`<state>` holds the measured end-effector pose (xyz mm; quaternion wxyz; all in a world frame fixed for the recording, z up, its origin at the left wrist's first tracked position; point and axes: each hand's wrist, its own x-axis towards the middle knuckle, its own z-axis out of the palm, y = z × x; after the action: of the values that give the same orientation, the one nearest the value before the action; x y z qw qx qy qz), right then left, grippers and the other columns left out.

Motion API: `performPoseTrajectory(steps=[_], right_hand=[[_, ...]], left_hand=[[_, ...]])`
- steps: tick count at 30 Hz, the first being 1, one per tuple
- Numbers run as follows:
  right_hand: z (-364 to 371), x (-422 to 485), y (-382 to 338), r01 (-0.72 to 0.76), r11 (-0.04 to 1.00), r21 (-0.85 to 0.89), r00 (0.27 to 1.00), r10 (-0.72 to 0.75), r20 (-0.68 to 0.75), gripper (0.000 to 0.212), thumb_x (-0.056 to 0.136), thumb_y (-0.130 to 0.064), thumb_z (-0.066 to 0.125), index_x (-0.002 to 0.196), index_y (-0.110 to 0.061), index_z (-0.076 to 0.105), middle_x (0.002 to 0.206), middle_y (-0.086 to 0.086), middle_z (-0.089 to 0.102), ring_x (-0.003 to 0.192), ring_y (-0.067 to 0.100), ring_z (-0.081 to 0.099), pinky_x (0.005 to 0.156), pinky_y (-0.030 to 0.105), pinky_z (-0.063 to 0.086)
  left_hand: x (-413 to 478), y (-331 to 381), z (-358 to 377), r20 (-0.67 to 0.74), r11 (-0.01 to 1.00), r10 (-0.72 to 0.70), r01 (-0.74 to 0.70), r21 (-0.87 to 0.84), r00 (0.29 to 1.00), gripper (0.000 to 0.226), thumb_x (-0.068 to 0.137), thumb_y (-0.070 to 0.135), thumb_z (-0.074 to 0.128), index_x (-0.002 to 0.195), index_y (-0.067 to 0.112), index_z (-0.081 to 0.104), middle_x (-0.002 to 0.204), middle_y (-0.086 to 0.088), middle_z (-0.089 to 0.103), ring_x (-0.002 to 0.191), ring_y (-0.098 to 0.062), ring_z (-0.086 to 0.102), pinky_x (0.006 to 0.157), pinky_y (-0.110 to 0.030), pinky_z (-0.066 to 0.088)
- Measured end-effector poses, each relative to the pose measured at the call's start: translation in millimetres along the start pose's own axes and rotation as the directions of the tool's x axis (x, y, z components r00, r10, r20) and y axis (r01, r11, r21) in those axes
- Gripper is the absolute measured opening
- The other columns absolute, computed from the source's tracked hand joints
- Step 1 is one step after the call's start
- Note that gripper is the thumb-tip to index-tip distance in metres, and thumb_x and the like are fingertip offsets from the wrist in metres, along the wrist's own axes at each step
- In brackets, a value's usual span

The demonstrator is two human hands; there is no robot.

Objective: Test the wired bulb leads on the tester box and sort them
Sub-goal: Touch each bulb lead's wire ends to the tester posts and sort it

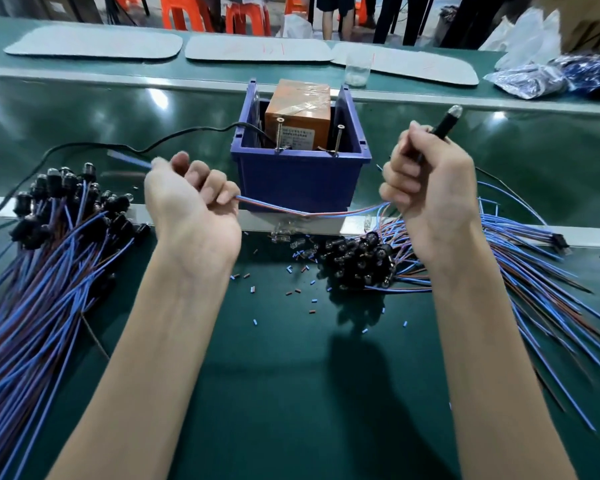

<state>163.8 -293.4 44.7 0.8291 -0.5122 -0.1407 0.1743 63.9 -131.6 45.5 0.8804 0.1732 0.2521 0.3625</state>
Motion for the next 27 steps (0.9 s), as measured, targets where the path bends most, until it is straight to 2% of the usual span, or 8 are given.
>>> performPoseTrajectory(steps=[3,6,8,12,17,19,23,27], right_hand=[[-6,1,1,0.043,0.989,-0.143,0.999,-0.047,-0.027,0.033,0.097,-0.014,0.048,0.064,-0.013,0.050,0.049,-0.007,0.026,0.041,0.005,0.016,0.036,0.017,0.014],[-6,0,4,0.090,0.954,-0.286,0.995,-0.096,-0.005,0.029,0.094,-0.015,0.058,0.066,-0.012,0.062,0.054,-0.004,0.024,0.044,0.007,0.015,0.036,0.016,0.017],[-7,0,5,0.093,0.936,-0.338,0.995,-0.094,0.015,0.025,0.093,-0.017,0.060,0.070,-0.011,0.067,0.057,-0.001,0.024,0.045,0.007,0.016,0.037,0.016,0.017],[-12,1,5,0.089,0.909,-0.407,0.996,-0.072,0.057,0.020,0.092,-0.018,0.061,0.077,-0.010,0.072,0.056,-0.004,0.036,0.041,0.003,0.021,0.036,0.014,0.018],[-18,1,2,0.071,0.881,-0.467,0.997,-0.056,0.047,0.018,0.090,-0.018,0.064,0.075,-0.013,0.073,0.056,-0.005,0.045,0.040,0.004,0.023,0.037,0.014,0.018],[-17,0,1,0.077,0.887,-0.456,0.997,-0.057,0.059,0.017,0.090,-0.018,0.064,0.077,-0.014,0.073,0.056,-0.006,0.050,0.040,0.004,0.024,0.037,0.014,0.018],[-10,-4,-1,0.107,0.900,-0.422,0.992,-0.067,0.109,0.010,0.088,-0.018,0.066,0.083,-0.014,0.075,0.065,-0.002,0.066,0.041,0.005,0.030,0.037,0.012,0.022],[-4,-7,0,0.097,0.916,-0.390,0.989,-0.047,0.137,0.008,0.088,-0.013,0.067,0.091,-0.009,0.073,0.076,0.004,0.073,0.038,0.006,0.040,0.039,0.008,0.031]], left_hand=[[0,-6,1,0.197,0.935,-0.050,-0.024,0.353,0.979,0.039,0.105,0.029,0.027,0.070,0.019,0.042,0.045,0.010,0.025,0.034,-0.004,0.017,0.035,-0.017,0.016],[0,-14,1,0.329,0.746,-0.098,-0.149,0.649,0.939,0.033,0.105,0.022,0.029,0.077,0.016,0.046,0.047,0.010,0.029,0.035,-0.003,0.019,0.035,-0.015,0.018],[1,-15,0,0.338,0.716,-0.053,-0.200,0.669,0.940,0.032,0.105,0.024,0.029,0.080,0.016,0.047,0.048,0.010,0.029,0.035,-0.003,0.019,0.037,-0.016,0.019],[4,-15,-3,0.359,0.768,0.031,-0.252,0.589,0.933,0.043,0.104,0.043,0.024,0.081,0.017,0.049,0.051,0.009,0.027,0.038,-0.005,0.019,0.040,-0.018,0.021],[11,-9,-9,0.416,0.751,0.066,-0.320,0.578,0.907,0.045,0.105,0.041,0.025,0.072,0.018,0.046,0.049,0.010,0.023,0.040,-0.006,0.016,0.039,-0.018,0.015],[13,-8,-13,0.464,0.655,-0.035,-0.330,0.680,0.885,0.046,0.104,0.039,0.029,0.066,0.018,0.043,0.049,0.009,0.024,0.040,-0.006,0.017,0.040,-0.016,0.015],[8,-12,-17,0.517,0.341,-0.326,-0.411,0.845,0.792,0.044,0.103,0.034,0.036,0.062,0.016,0.041,0.046,0.013,0.025,0.039,-0.004,0.018,0.037,-0.014,0.017],[3,-17,-15,0.519,0.236,-0.419,-0.463,0.854,0.745,0.045,0.103,0.030,0.036,0.062,0.014,0.040,0.044,0.015,0.026,0.041,-0.004,0.019,0.039,-0.015,0.017]])
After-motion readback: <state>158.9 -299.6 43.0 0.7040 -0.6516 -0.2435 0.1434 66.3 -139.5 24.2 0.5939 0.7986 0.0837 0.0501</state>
